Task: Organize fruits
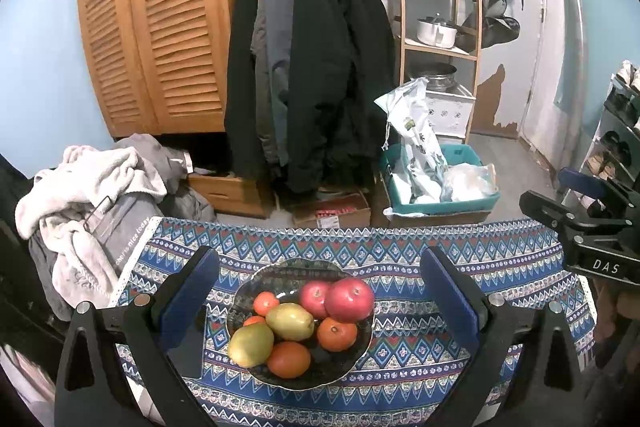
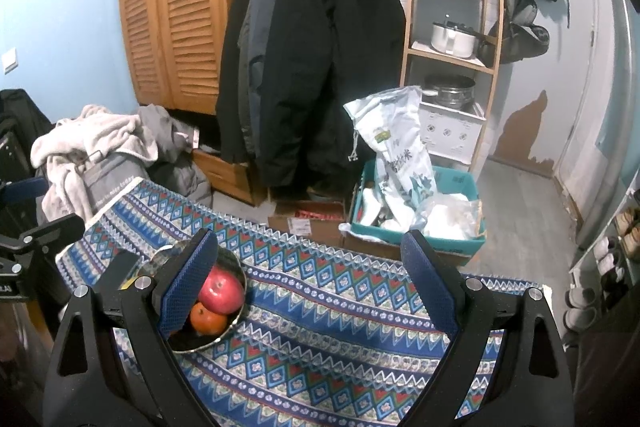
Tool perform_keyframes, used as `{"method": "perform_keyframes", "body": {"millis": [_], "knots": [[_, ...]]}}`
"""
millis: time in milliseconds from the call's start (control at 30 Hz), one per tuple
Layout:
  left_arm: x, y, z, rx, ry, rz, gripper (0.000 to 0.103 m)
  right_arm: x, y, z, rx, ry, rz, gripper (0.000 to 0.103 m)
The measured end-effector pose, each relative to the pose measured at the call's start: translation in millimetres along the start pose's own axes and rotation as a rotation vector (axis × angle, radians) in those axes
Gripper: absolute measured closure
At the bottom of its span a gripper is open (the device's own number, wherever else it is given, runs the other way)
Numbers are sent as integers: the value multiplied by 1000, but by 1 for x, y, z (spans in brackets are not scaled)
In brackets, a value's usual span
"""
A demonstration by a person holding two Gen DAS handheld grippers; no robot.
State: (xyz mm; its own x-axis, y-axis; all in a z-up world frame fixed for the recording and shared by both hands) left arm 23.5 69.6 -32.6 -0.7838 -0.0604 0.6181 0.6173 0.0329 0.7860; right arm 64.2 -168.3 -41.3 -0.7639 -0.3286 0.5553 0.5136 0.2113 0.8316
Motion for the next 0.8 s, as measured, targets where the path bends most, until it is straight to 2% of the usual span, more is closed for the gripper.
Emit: {"method": "perform_keyframes", "body": {"millis": [800], "knots": [[14,3,-6,-25,31,-29,2,1,-1,0,3,-2,4,11]]}}
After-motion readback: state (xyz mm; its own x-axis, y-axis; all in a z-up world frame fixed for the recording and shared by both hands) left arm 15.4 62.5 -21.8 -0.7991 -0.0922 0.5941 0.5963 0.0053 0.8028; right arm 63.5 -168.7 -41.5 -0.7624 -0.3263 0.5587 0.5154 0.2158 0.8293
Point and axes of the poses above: each gripper's, at about its wrist camera, not at the fingertips, and x roughly against the way its jaws point, z to its left, y to its top, the point moved 4 cm from there along -x, roughly the way its jaws point, and after that the axes turned 3 degrees about -y, right-handed, at the moved point
